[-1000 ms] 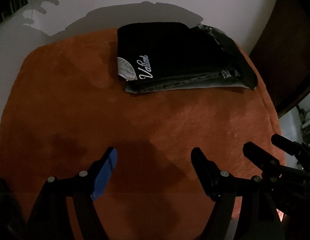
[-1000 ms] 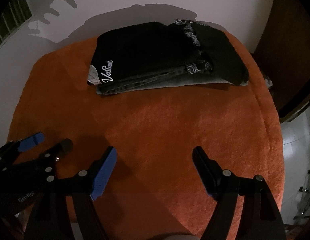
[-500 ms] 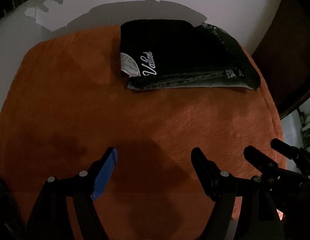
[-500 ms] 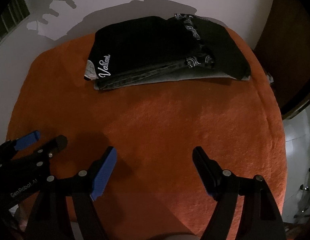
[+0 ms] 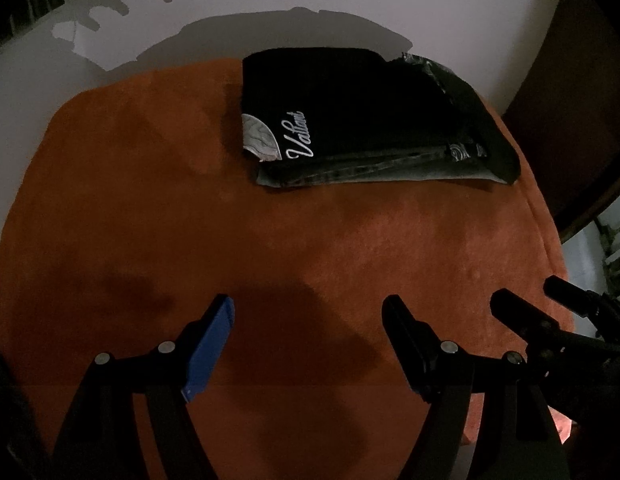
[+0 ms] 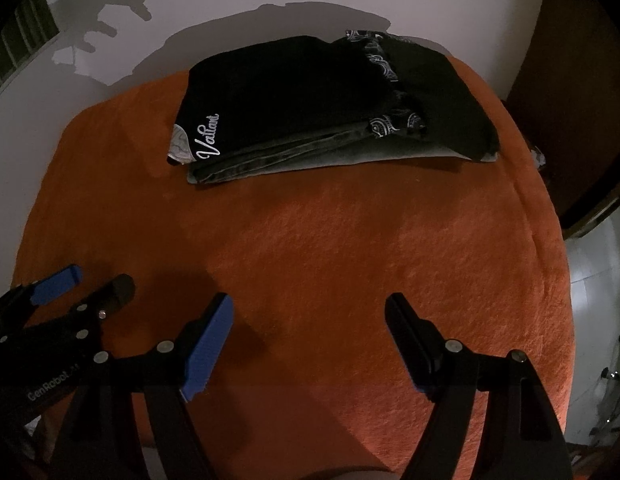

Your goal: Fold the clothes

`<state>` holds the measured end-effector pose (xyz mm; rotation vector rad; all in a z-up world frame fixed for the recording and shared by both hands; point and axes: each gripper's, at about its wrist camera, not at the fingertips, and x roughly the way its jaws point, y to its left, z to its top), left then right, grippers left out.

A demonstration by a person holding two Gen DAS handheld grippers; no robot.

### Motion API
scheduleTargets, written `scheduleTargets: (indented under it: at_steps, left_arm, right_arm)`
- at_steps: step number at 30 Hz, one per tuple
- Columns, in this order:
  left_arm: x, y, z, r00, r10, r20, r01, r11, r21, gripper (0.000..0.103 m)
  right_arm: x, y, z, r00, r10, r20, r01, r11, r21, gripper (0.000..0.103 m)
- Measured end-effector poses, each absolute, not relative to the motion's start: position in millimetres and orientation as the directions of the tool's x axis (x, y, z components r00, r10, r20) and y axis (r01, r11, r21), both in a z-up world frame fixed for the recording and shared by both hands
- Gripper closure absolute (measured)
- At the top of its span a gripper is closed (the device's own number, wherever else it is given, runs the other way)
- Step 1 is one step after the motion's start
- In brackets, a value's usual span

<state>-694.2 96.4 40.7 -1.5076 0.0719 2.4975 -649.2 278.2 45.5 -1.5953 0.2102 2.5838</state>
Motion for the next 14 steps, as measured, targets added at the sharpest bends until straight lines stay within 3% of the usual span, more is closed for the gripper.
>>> scheduleTargets:
  at_steps: [14]
  left_arm:
    - [-694.6,89.4,32.7,-0.42,0.171,-0.891,-0.197,-0.976,-0.095,0.026]
  right_arm:
    - [-649.2,276.8,45.5,-0.454,0.006,-0.891,-0.155,-0.985,0.073,0.026]
